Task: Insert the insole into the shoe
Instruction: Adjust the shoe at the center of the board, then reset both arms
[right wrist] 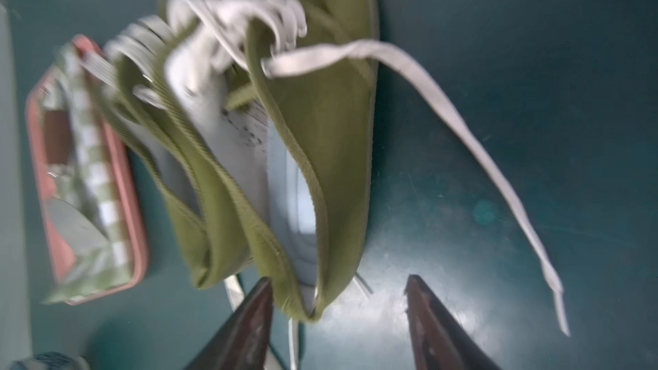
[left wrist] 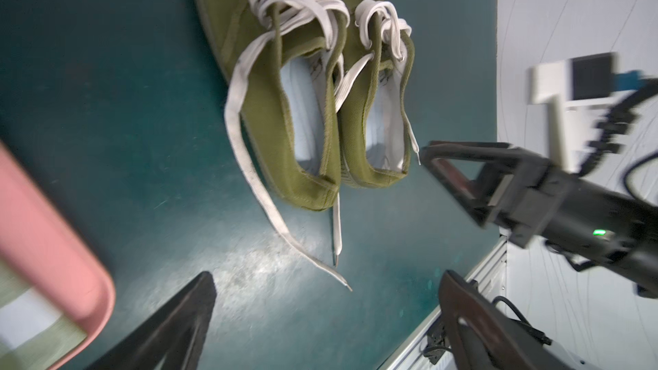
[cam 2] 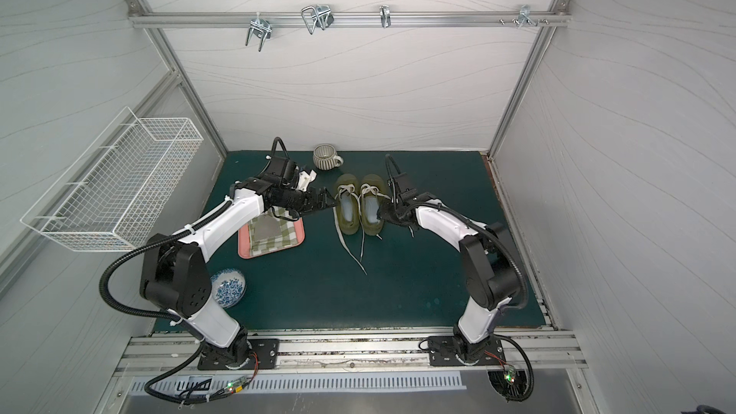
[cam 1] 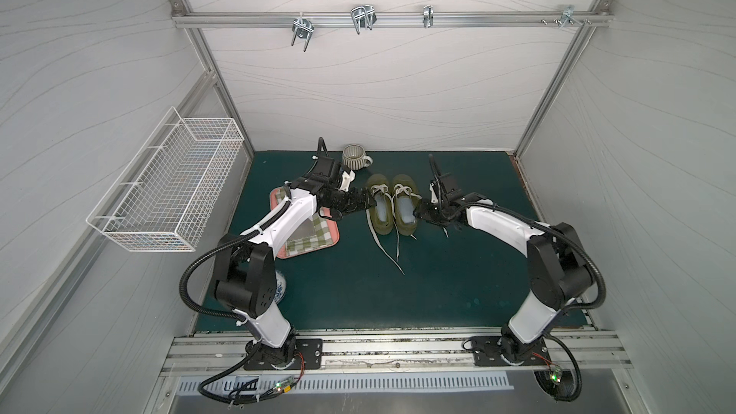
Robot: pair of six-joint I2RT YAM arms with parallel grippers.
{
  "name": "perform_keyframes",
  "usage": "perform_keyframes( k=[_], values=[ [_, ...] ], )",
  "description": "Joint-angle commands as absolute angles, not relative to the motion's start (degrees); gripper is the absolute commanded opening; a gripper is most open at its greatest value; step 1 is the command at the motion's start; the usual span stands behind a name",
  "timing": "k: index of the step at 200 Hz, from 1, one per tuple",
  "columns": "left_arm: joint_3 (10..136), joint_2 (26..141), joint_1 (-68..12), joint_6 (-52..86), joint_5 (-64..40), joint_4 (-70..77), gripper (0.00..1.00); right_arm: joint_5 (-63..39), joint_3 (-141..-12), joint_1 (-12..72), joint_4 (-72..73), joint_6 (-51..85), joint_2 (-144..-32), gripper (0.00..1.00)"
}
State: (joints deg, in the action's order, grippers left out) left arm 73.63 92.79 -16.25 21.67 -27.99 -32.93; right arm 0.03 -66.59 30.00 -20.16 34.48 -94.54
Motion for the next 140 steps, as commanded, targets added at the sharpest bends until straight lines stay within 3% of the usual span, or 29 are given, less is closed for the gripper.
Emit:
perform_keyframes(
  k=[1, 38, 91, 117, 140],
  values=[
    [69.8, 88.1, -14.3, 22.2, -26.3, -27.8, 0.99, 5.2, -64.2, 29.6, -22.7, 29.8, -87.9, 0.71],
    [55.9, 76.3, -10.4, 25.2, -19.2, -12.9, 0.99, 10.5, -54.2, 26.6, -16.5, 24.0, -75.2, 0.99],
    [28.5, 56.8, -8.9, 16.6, 5.1, 15.2, 0.99, 19.2, -28.7, 17.8, 12.6, 9.5, -57.6, 0.99],
    [21.8, 54.2, -8.9, 12.4, 17.5, 19.4, 0.99, 19.6, -23.4, 10.7, 18.9, 10.0, -58.0, 0.99],
    [19.5, 56.3, -8.7, 8.0, 21.8, 23.7, 0.99, 17.4, -20.8, 6.9, 26.7, 9.4, -62.4, 0.99]
  ],
)
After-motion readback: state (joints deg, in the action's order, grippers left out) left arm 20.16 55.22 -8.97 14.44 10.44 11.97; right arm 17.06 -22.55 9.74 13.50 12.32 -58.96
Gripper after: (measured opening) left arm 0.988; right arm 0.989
